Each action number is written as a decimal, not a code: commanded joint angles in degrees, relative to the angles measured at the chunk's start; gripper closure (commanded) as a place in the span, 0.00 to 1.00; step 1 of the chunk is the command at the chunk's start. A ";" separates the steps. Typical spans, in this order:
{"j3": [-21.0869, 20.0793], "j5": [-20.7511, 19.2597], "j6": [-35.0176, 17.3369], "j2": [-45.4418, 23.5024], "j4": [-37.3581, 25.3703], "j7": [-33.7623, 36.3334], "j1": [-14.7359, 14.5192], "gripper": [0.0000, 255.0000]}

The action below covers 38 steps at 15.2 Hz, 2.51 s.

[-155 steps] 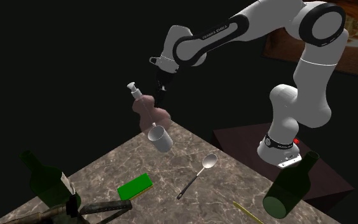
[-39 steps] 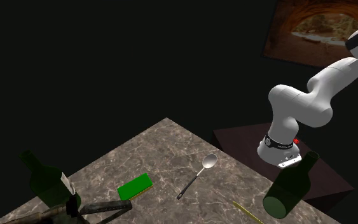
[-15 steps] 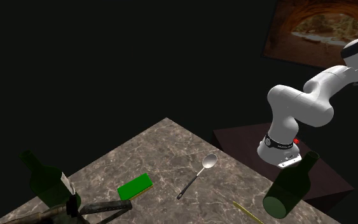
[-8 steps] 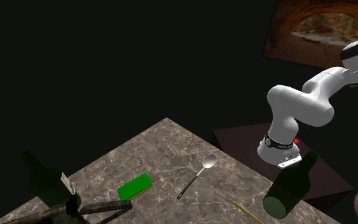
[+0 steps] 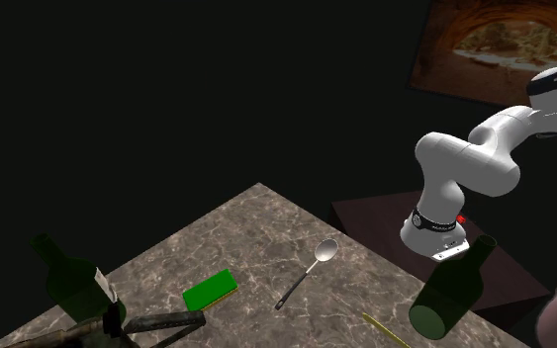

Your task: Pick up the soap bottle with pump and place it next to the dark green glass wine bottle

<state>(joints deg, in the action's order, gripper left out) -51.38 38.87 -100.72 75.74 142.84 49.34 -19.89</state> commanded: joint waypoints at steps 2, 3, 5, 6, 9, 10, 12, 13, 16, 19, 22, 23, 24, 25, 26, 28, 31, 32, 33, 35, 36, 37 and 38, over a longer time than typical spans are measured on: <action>-1.61 1.44 -1.52 0.55 1.86 0.14 -0.66 1.00; -2.18 1.94 -2.01 0.72 2.48 0.20 -0.90 1.00; -3.36 2.97 -3.00 1.02 3.68 0.32 -1.36 1.00; -3.97 3.49 -3.49 1.15 4.27 0.38 -1.59 1.00; -5.86 5.13 -5.00 1.46 5.96 0.56 -2.25 1.00; -6.52 5.69 -5.51 1.54 6.50 0.62 -2.46 1.00; -7.87 6.84 -6.55 1.66 7.54 0.75 -2.87 1.00; -8.56 7.44 -7.07 1.70 8.05 0.81 -3.07 1.00; -10.72 9.27 -8.66 1.74 9.49 0.99 -3.62 1.00; -12.99 11.19 -10.29 1.65 10.82 1.17 -4.11 1.00; -15.37 13.21 -11.96 1.44 12.03 1.32 -4.51 1.00; -16.19 13.90 -12.53 1.34 12.40 1.37 -4.62 1.00; -17.02 14.61 -13.10 1.23 12.76 1.41 -4.72 1.00; -17.87 15.32 -13.67 1.11 13.11 1.45 -4.80 1.00; -18.73 16.05 -14.25 0.98 13.44 1.48 -4.87 1.00; -20.48 17.53 -15.43 0.67 14.05 1.54 -4.97 1.00; -22.19 18.92 -16.64 0.25 14.59 1.62 -5.04 1.00; -22.19 18.90 -16.67 0.22 14.59 1.64 -5.05 1.00; -22.18 18.88 -16.69 0.19 14.59 1.65 -5.06 1.00; -22.17 18.84 -16.74 0.13 14.60 1.68 -5.07 1.00; -22.17 18.82 -16.76 0.11 14.60 1.69 -5.08 1.00; -22.16 18.80 -16.79 0.08 14.60 1.70 -5.09 1.00; -22.24 18.86 -16.85 0.04 14.60 1.68 -5.04 0.00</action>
<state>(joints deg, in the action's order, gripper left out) -73.56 57.65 -117.63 75.85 157.45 51.04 -24.87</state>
